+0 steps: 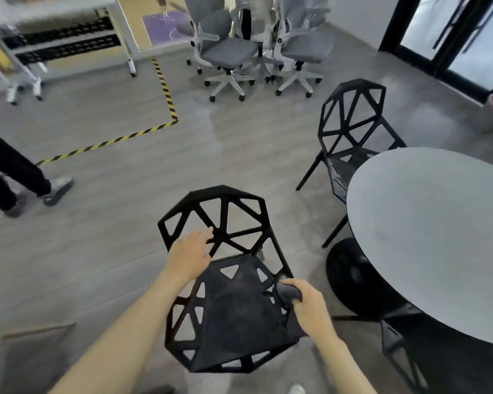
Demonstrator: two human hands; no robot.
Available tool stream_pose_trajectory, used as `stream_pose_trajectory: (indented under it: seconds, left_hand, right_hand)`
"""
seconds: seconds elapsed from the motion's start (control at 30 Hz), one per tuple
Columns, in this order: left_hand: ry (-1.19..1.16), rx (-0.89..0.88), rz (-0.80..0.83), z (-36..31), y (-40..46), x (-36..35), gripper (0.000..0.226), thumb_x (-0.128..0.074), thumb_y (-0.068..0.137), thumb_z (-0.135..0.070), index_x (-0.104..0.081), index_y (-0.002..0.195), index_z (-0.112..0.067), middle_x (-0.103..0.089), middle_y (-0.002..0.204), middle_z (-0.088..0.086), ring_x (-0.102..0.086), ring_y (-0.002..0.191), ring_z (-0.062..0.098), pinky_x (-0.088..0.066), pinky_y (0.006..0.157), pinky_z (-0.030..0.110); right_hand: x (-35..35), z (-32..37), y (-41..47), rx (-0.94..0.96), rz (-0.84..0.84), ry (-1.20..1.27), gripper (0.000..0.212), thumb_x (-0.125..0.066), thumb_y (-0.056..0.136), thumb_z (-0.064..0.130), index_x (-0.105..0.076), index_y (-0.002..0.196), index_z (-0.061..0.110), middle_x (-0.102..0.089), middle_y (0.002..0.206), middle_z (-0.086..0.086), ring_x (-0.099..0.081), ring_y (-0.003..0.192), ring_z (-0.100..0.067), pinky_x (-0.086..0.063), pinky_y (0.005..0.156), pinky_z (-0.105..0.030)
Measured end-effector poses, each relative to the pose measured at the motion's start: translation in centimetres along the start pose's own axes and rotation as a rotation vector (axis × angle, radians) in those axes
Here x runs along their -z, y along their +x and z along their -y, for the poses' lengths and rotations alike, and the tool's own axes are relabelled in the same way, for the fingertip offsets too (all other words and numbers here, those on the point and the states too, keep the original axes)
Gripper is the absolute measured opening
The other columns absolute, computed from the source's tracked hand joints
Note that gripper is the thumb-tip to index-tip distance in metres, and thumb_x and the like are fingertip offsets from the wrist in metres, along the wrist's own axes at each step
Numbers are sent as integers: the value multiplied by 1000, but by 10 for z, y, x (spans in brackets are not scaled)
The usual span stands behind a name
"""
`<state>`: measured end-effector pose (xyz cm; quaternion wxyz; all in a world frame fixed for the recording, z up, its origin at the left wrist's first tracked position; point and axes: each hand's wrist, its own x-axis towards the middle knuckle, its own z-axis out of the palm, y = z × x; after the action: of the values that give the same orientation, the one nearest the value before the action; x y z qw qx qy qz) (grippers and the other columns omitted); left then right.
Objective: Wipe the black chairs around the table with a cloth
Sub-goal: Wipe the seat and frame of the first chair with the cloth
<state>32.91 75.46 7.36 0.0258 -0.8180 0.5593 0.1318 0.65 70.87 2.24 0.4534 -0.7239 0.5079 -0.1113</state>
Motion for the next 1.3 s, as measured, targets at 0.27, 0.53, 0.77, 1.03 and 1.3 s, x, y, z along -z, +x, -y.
stream_pose_trajectory:
  seconds: [0.27,0.53,0.77,1.03,1.3]
  left_hand:
    - [-28,-58,0,68,55,25,66,-61,99,-33,-35,160,-34,-30,168,7,-33,152,29,-38,118,46]
    - [-2,-234,77,132,154,0,74,-63,95,-33,-31,162,-32,-30,164,9,-35,146,35,-32,119,47]
    - [35,-330,197,128,190,22,78,-57,97,-26,-19,165,-35,-15,172,9,-28,153,35,-29,122,48]
    - [121,-488,215,127,228,41,83,-65,94,-21,-22,164,-30,-17,171,12,-28,153,34,-32,120,47]
    - [71,-750,329,108,293,6,106,-73,85,-10,-5,166,-14,-22,170,10,-42,144,37,-44,111,49]
  right_hand:
    - [-44,55,17,-83,-131,133,46,-59,97,-2,-71,119,37,-68,117,18,-62,108,3,-45,86,-8]
    - [-93,102,30,-319,-407,206,51,-60,96,-3,-71,118,42,-66,121,24,-59,111,9,-43,85,-4]
    - [-119,135,9,-420,-666,382,52,-58,96,-2,-73,117,43,-70,117,24,-62,111,2,-52,91,-20]
    - [-144,143,9,-535,-832,575,48,-57,97,2,-73,111,45,-72,111,21,-65,105,-1,-51,85,-21]
    - [-181,177,23,-764,-1091,623,51,-61,93,-2,-73,104,47,-72,107,26,-66,106,0,-53,92,-27]
